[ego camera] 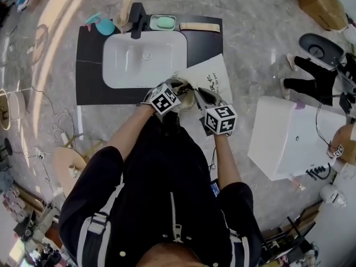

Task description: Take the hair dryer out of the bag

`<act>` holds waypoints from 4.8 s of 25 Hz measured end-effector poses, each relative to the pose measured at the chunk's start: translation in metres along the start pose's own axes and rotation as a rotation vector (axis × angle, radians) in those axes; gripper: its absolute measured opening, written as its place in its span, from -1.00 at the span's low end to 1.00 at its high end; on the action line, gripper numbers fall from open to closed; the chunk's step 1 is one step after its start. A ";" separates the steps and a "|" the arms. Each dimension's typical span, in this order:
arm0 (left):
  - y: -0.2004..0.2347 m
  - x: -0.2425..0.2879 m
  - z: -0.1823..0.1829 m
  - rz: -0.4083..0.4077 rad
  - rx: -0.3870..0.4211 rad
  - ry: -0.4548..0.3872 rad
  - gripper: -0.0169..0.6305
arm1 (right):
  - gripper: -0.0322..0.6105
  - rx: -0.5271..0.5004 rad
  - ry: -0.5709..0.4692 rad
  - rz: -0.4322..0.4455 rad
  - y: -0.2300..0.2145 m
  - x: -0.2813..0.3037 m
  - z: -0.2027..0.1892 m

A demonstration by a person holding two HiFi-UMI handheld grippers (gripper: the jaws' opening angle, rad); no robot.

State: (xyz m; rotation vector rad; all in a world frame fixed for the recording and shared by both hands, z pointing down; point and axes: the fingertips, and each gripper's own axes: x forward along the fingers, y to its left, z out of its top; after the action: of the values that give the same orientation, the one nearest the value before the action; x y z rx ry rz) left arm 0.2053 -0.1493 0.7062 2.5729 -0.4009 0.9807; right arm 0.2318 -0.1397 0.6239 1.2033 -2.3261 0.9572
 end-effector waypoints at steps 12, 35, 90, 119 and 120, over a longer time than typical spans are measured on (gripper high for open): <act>-0.002 0.011 -0.010 0.030 0.059 0.065 -0.73 | -0.74 0.018 -0.011 -0.006 0.000 -0.001 -0.002; 0.002 -0.015 -0.028 0.032 0.033 0.038 -0.75 | -0.74 0.025 0.017 -0.059 0.000 0.010 -0.011; 0.001 -0.036 -0.008 -0.042 0.107 0.083 -0.30 | -0.73 -0.017 0.040 -0.063 -0.017 0.008 -0.017; -0.019 0.043 -0.020 -0.106 0.275 0.326 -0.30 | -0.73 0.070 0.044 -0.077 -0.038 -0.006 -0.034; -0.019 0.044 -0.019 -0.106 0.275 0.326 -0.30 | -0.73 0.076 0.044 -0.076 -0.038 -0.007 -0.034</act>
State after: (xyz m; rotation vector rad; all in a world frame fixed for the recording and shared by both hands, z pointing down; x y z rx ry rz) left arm 0.2329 -0.1297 0.7451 2.5660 -0.0428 1.4717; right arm 0.2669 -0.1274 0.6599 1.2774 -2.2120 1.0434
